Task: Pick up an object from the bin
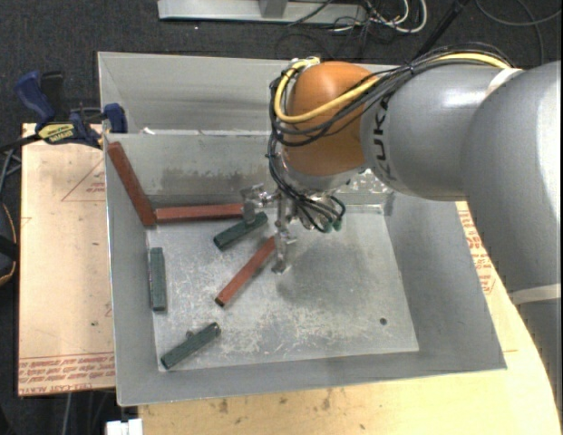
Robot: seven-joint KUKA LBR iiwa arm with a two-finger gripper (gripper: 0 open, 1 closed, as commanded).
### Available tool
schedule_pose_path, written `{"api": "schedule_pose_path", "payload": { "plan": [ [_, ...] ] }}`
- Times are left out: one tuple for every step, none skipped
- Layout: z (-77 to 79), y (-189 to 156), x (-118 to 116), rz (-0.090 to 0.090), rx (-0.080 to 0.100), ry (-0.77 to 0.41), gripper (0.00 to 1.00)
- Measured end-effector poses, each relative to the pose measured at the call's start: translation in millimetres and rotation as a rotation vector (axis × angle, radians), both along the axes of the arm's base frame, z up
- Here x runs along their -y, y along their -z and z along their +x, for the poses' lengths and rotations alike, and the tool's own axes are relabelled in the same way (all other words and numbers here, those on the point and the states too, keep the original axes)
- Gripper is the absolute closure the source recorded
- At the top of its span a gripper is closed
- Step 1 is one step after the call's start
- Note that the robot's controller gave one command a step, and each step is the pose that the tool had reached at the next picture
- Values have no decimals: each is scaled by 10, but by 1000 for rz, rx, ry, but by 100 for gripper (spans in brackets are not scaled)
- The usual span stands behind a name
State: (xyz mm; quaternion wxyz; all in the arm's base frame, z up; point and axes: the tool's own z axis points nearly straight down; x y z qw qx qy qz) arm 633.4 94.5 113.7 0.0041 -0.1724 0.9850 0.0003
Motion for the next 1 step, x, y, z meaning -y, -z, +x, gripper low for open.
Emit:
{"api": "schedule_pose_path", "payload": {
  "plan": [
    [16,399,41,-1,2,-336,100]
  ]
}}
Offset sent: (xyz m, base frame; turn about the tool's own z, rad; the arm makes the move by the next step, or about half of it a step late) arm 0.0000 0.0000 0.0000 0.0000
